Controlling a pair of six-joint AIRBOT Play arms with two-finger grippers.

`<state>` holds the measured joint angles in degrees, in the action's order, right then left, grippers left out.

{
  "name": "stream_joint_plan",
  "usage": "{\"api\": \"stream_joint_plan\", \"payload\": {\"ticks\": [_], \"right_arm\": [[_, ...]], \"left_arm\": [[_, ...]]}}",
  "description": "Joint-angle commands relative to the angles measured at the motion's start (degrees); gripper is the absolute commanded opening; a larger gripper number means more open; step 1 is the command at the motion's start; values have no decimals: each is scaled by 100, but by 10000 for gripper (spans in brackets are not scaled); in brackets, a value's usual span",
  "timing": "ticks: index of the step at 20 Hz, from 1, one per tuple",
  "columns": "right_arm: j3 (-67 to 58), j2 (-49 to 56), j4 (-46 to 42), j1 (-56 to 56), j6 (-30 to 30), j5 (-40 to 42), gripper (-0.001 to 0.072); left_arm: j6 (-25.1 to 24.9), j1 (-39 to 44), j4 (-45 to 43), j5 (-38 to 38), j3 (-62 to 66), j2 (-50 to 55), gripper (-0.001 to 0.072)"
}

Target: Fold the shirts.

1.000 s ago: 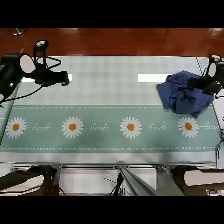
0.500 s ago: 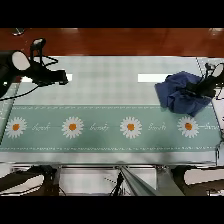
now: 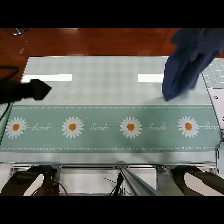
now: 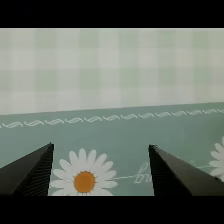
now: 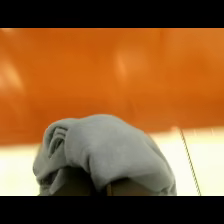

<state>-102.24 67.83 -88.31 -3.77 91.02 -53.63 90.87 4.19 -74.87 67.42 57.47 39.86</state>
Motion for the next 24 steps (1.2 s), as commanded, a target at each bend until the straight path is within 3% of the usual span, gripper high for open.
{"api": "stream_joint_plan", "payload": {"ticks": [1,4,6,12,14,16,18,21,24], "right_arm": [[-828,-605,37,667,-149,120,28],[-1303,-761,35,1283,-756,44,28],[-1346,-890,39,1670,-815,-280,28],[-984,-839,575,3051,-894,-2452,28],[-328,-758,612,3565,-763,-2743,28],[603,-739,584,3963,-625,-2490,28],[1685,-695,614,4083,-155,-1700,28],[2940,-269,2153,4085,-52,-334,29],[3185,586,4030,4085,-767,61,29]], "left_arm": [[-17,205,444,-289,-1320,-1429,702],[-20,208,662,-339,-2026,-1945,702],[-20,208,654,-352,-2162,-1976,702],[-17,208,662,-1281,-2166,-1945,702],[-17,208,662,-1384,-2166,-1943,702],[46,208,658,-1458,-2166,-1943,701],[44,201,658,-1480,-2166,-1943,702],[44,201,658,-1478,-2168,-1939,702],[44,201,660,-1471,-2170,-1912,702]]}}
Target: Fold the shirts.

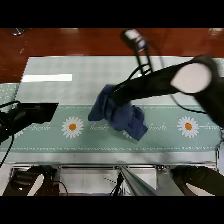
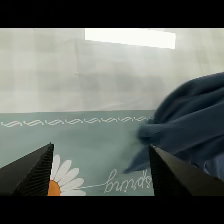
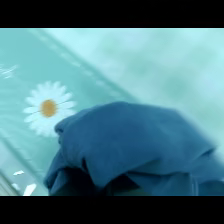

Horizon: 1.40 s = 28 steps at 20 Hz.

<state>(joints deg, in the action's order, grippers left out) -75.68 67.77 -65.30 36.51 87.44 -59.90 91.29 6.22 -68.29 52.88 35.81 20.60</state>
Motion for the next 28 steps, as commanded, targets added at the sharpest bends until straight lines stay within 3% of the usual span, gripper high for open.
{"api": "stream_joint_plan", "payload": {"ticks": [1,2,3,4,8,11,13,16,21,24,28], "right_arm": [[529,874,2260,57,-708,748,30],[529,1093,2597,55,-883,813,69],[527,1250,2756,55,-933,835,399],[527,1325,2717,17,-981,846,625],[396,922,2184,-1252,-892,-136,623],[463,118,546,-2863,-490,-1080,623],[951,-568,-433,-3904,-131,-1158,623],[2549,-1633,-201,-5084,251,-551,614],[4533,-2420,658,-5276,2,-299,605],[4981,-2417,1207,-5276,-264,-238,605],[5029,-2417,1425,-5276,-332,-240,605]], "left_arm": [[2,-2,2,-15,-4,20,702],[2,-2,4,-15,-4,31,702],[4,-2,4,11,-4,37,702],[2,-2,4,48,-4,42,702],[7,-2,72,492,-4,42,702],[518,-2,125,1727,-22,120,702],[702,-2,243,2065,-365,153,702],[695,-2,1193,1628,-1602,330,700],[-243,11,3536,529,-2968,822,700],[-1200,389,4175,157,-3091,1360,700],[-1867,1408,5005,-1163,-2962,2376,700]]}}
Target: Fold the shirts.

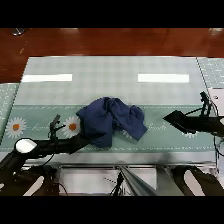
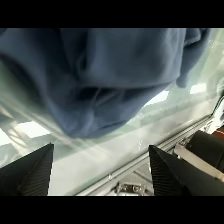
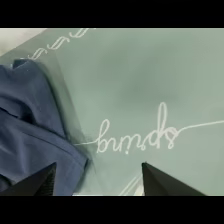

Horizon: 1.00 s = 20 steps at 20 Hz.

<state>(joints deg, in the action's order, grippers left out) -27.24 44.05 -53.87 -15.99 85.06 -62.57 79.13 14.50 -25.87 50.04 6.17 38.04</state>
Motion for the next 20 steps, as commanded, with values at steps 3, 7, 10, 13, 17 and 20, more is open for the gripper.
{"api": "stream_joint_plan", "payload": {"ticks": [3,7,10,13,17,20], "right_arm": [[186,-46,278,-26,-94,-63,605],[452,-46,291,339,-146,-343,605],[695,-33,380,1309,192,-118,605],[702,319,409,2138,415,243,605],[640,1069,903,2756,271,817,605],[354,1467,881,2870,271,1198,605]], "left_arm": [[-1064,1235,857,-1290,466,1401,672],[-1373,1552,852,-1631,1220,2026,19],[-1504,1526,852,-1591,1569,2028,19],[-1508,1403,850,-1394,1788,1978,19],[-1552,1362,850,-1298,1912,1923,19],[-1565,1362,835,-1298,1939,1751,19]]}}
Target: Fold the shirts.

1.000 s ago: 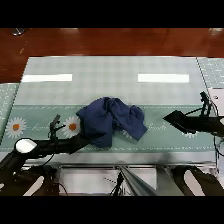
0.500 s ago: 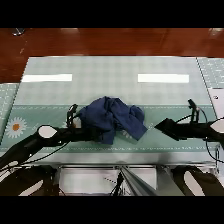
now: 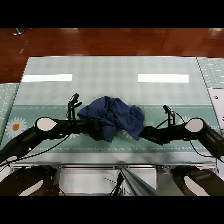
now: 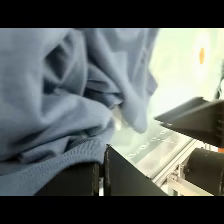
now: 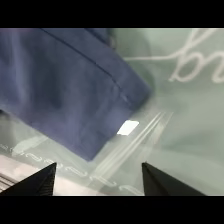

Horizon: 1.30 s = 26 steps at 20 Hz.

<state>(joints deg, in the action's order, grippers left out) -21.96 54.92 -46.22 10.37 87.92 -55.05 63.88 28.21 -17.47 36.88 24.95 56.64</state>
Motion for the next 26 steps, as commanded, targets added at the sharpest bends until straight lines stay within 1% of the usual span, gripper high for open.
{"api": "stream_joint_plan", "payload": {"ticks": [1,4,6,7,8,9,10,12,14,16,18,19,20,21,22,23,24,26], "right_arm": [[-295,531,72,234,-11,551,605],[-568,1056,214,428,-166,485,605],[-723,1331,354,708,-291,634,604],[-844,1421,374,824,-323,726,541],[-992,1471,372,903,-446,780,283],[-1150,1464,380,920,-691,758,33],[-1362,1429,367,914,-890,595,29],[-2022,1200,-186,824,-935,4,29],[-3062,739,-1279,584,-527,-424,28],[-4483,380,-2164,212,-225,-623,28],[-6188,302,-2378,-125,-201,-833,28],[-7077,302,-2385,-219,-203,-973,28],[-7858,299,-2404,-234,-216,-1217,28],[-8594,293,-2465,-234,-232,-1606,28],[-9245,243,-2470,-234,-302,-1989,28],[-9709,109,-2544,-234,-321,-2164,28],[-9919,-103,-2675,-234,-337,-2129,28],[-9945,-671,-3134,-234,-295,-2076,28]], "left_arm": [[-39,-9,-4,17,61,-140,19],[-37,-9,-4,17,61,-144,18],[-37,-9,-4,20,61,-144,18],[-37,-9,-4,20,61,-144,18],[-37,-9,-4,17,61,-144,19],[-37,-11,-4,17,61,-146,19],[-42,-44,-13,28,87,-166,19],[-42,-437,-188,363,332,-391,19],[-39,-1217,-286,684,835,-839,18],[11,-2140,-284,780,1620,-1237,18],[223,-2900,-284,841,2675,-1414,18],[356,-3235,-282,1091,3331,-1449,18],[452,-3515,-284,1497,3982,-1486,18],[407,-3797,-315,1902,4677,-1569,18],[411,-4074,-490,2105,5333,-1676,18],[424,-4330,-841,2179,5904,-1786,18],[496,-4572,-1270,2208,6428,-1895,18],[835,-5018,-2306,2260,7252,-2144,18]]}}
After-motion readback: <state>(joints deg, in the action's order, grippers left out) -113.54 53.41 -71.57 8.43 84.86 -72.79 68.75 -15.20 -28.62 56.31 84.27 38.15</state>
